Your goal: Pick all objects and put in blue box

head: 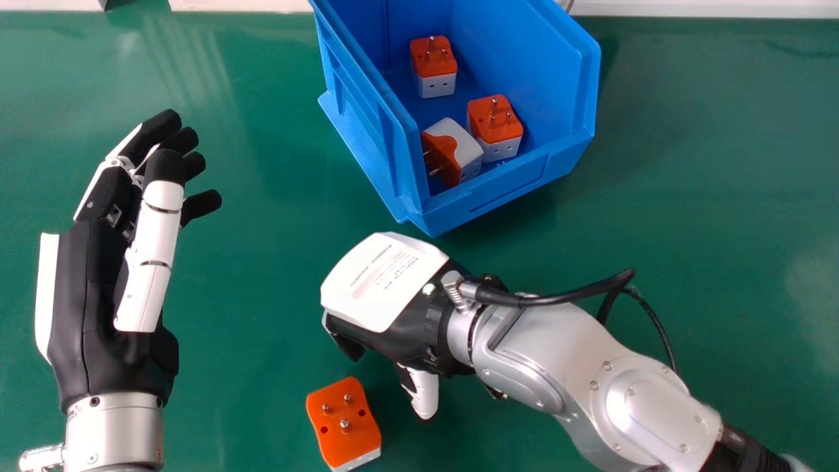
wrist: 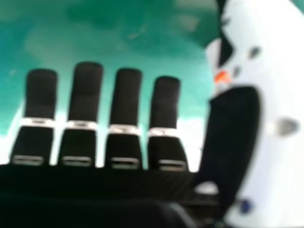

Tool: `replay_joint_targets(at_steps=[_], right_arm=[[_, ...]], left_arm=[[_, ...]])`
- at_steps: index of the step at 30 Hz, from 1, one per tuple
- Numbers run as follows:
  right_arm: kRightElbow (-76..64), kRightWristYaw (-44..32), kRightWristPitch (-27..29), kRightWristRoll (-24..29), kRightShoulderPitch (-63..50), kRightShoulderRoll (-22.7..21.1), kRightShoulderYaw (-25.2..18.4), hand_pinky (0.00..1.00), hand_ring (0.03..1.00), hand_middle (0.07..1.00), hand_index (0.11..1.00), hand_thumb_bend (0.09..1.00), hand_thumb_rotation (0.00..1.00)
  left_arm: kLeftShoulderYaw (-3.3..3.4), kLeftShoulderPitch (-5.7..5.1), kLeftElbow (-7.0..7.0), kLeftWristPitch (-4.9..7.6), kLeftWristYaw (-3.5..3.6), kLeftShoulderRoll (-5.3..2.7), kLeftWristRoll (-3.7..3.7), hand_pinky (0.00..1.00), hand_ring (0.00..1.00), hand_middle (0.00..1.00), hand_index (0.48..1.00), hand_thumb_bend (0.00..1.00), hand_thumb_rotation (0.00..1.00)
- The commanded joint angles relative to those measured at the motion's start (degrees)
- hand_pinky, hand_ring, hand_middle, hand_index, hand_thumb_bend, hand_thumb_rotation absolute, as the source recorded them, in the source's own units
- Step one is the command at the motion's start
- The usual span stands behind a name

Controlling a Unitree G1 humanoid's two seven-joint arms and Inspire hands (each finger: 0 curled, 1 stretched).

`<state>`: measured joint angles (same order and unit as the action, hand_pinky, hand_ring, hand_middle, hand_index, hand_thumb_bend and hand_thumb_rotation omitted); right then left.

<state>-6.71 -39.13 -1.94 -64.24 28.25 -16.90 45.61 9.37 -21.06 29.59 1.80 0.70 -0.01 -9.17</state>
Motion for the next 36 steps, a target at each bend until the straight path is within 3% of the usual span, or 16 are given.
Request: replay_joint_targets(at_steps=[1, 14, 19, 25, 30, 36], right_arm=[[-2.0, 0.1, 0.3, -0.9, -0.3, 0.2, -1.1, 0.54, 0.647, 0.689, 0.613, 0.701, 0.06], [-8.2, 0.4, 0.8, -0.4, -4.3, -0.3, -3.3, 0.59, 0.695, 0.715, 0.609, 0.683, 0.06], [-11.6, -1.6, 1.2, 1.0, -6.4, -0.7, -4.2, 0.62, 0.728, 0.749, 0.655, 0.703, 0.09], [-14.0, -3.9, -0.7, 0.7, -9.5, 0.6, -4.5, 0.64, 0.756, 0.78, 0.711, 0.785, 0.22], [-15.8, -4.7, -3.7, -2.9, -12.5, 2.3, -4.4, 0.7, 0.821, 0.849, 0.804, 0.909, 0.39], [-16.7, -4.4, -5.4, -4.7, -15.7, 3.6, -4.7, 0.73, 0.849, 0.879, 0.838, 0.955, 0.47]], left_arm=[[-0.02, 0.27, 1.1, 0.22, -0.26, -0.1, -0.01, 0.73, 0.82, 0.82, 0.795, 0.57, 0.66], [-0.19, -0.12, 2.1, -0.65, -0.33, -0.09, 0.05, 0.7, 0.81, 0.81, 0.786, 0.56, 0.66], [-0.01, -0.32, 1.83, -0.45, -0.15, -0.17, -0.17, 0.72, 0.81, 0.81, 0.789, 0.56, 0.66], [-0.07, -0.43, 2.12, -0.75, -0.38, -0.43, -0.18, 0.73, 0.82, 0.82, 0.796, 0.56, 0.66], [0.04, -0.72, 2.48, -0.79, -0.33, -0.45, 0.0, 0.72, 0.81, 0.81, 0.794, 0.54, 0.66], [-0.34, -0.81, 3.82, -1.85, -0.54, -0.51, 0.47, 0.68, 0.79, 0.8, 0.774, 0.54, 0.65]])
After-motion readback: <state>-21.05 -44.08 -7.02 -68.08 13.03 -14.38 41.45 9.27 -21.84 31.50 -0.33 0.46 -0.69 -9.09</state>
